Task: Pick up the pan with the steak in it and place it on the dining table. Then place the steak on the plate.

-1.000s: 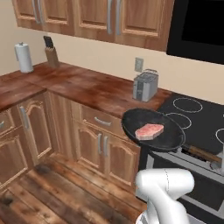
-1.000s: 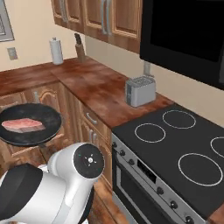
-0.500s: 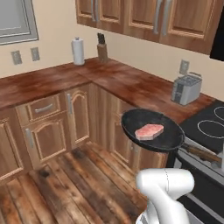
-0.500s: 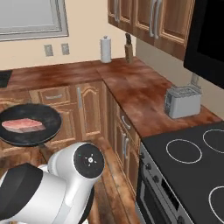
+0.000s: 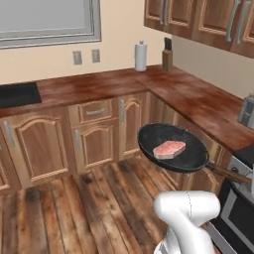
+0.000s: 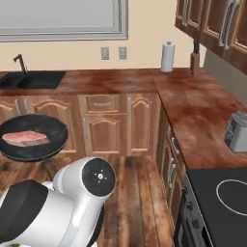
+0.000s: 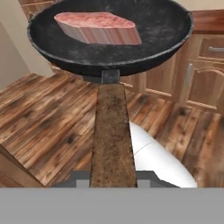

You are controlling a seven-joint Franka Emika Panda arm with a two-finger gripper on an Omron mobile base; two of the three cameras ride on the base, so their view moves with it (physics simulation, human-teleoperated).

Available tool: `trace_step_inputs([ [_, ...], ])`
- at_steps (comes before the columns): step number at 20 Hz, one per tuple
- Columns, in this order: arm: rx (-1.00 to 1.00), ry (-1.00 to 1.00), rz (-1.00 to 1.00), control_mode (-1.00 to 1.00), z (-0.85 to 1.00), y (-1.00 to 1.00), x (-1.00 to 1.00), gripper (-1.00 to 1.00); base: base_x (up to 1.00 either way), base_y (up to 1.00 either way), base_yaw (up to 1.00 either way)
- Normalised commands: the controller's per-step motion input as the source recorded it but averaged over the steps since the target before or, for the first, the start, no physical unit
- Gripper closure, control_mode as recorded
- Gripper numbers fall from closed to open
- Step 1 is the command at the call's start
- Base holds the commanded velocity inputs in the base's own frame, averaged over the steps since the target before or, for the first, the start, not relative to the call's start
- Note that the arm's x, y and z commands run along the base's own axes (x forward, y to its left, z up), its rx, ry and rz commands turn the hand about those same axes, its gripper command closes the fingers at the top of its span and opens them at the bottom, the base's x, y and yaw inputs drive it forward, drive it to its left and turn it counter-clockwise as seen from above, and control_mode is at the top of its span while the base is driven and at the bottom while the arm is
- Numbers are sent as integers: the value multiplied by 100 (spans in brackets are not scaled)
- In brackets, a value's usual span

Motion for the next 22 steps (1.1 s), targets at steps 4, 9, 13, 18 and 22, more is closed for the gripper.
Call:
trace_step_inputs([
  [4, 0, 0, 0, 100, 0, 0, 0, 100, -10, 0, 37],
  [9, 0, 0, 0, 100, 0, 0, 0, 100, -12, 9, 37],
  [13, 0, 0, 0, 100, 0, 0, 0, 100, -1, 21, 33],
  [18, 0, 0, 0, 100, 0, 0, 0, 100, -6, 6, 12],
  [22, 0, 0, 0, 100, 0, 0, 0, 100, 9, 0, 0],
])
